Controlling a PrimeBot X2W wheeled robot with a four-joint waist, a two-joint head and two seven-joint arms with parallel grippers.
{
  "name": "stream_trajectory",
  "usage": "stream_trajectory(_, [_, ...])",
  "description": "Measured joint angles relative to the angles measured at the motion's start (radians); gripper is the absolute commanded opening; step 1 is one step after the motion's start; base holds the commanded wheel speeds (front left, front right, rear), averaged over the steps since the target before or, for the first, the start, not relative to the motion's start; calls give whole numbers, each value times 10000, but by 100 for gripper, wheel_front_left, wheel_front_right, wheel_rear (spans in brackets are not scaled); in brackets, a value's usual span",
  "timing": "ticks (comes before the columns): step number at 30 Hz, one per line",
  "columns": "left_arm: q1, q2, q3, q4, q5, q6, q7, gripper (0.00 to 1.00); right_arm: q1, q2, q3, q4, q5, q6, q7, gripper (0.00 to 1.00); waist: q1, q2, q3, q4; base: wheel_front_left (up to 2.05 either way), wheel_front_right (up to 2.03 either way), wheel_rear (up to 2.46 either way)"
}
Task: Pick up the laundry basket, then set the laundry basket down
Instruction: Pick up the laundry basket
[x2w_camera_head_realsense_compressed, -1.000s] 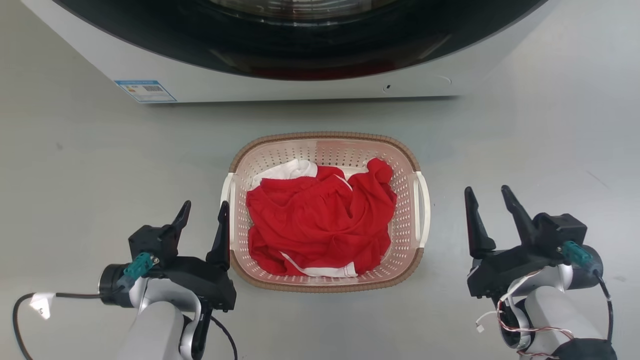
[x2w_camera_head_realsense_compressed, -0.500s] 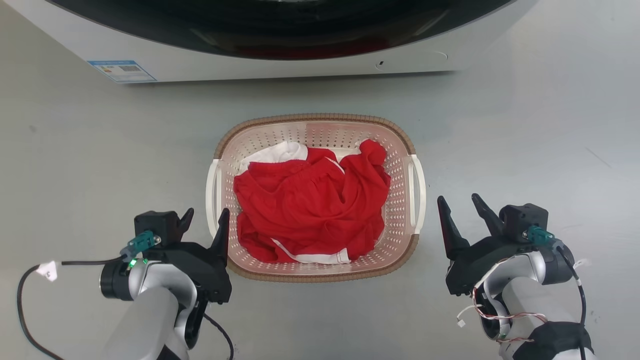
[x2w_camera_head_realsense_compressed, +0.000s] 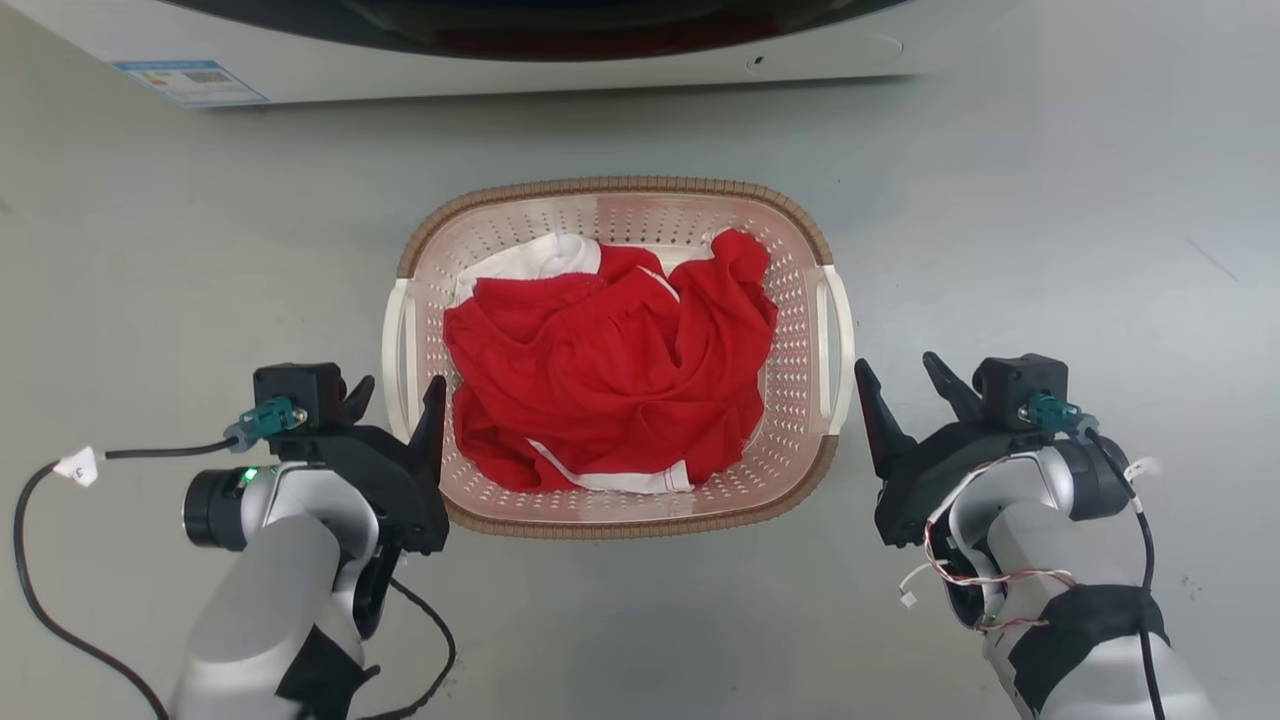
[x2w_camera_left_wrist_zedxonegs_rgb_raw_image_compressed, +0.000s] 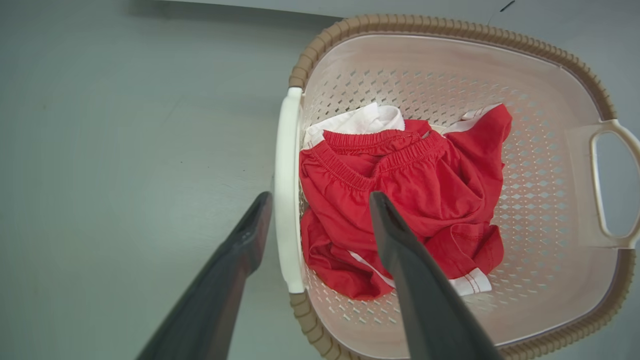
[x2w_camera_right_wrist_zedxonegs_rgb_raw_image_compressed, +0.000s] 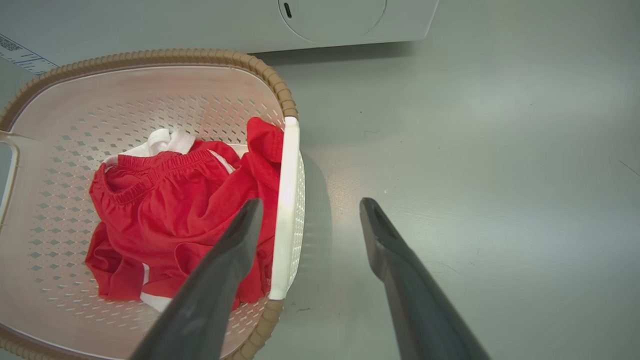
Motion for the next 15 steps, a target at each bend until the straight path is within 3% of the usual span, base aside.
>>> stream_trajectory(15, [-1036,61,15,940,-194,-96,96,100,-1108,71,424,815,42,90,54,100,0,0,956,44,0,0,0])
